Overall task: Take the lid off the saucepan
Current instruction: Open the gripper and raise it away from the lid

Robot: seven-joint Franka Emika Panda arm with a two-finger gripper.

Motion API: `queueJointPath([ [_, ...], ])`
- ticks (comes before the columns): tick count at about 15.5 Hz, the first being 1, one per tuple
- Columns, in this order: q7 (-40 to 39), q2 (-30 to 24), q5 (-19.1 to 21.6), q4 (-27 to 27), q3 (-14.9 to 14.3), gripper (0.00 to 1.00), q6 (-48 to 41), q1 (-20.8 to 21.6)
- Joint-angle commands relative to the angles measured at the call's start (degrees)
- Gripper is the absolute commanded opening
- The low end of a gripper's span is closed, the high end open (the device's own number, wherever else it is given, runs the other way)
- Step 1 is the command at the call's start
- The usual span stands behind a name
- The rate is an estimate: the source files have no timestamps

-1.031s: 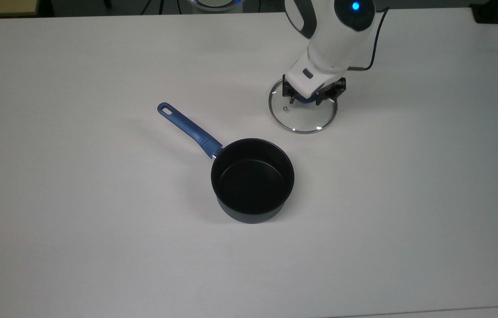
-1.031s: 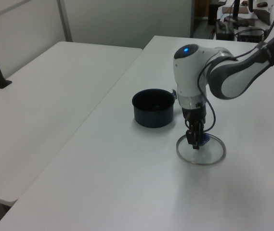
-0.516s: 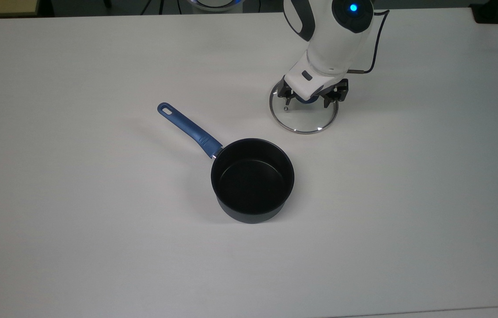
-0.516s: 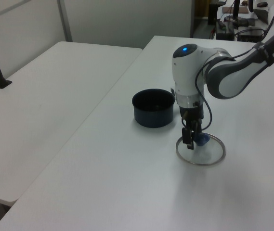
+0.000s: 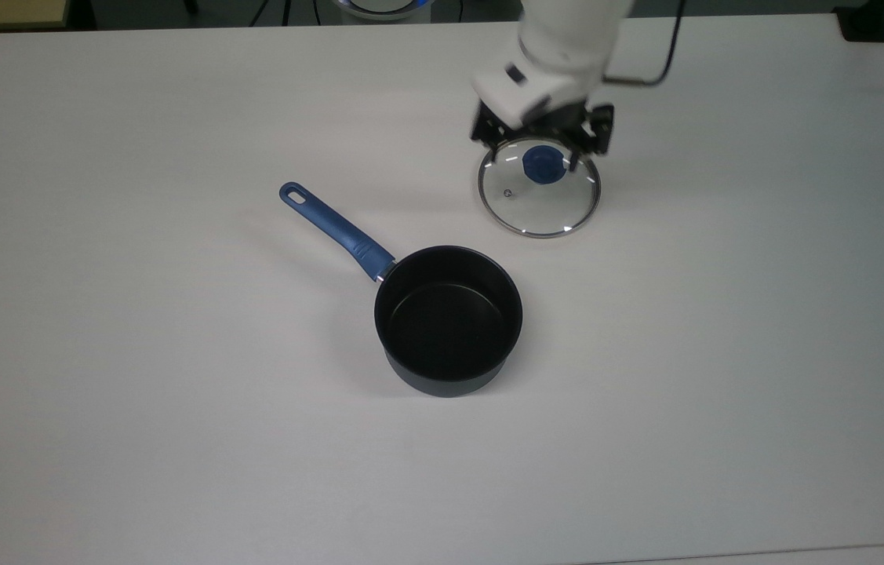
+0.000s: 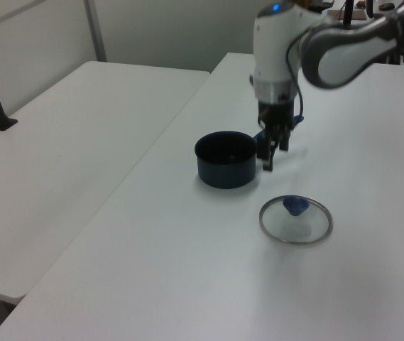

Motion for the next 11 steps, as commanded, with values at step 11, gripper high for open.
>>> queueJointPath([
  [11, -19.08, -9.86, 0.04, 1.93, -8.87, 1.0, -13.09, -6.29],
])
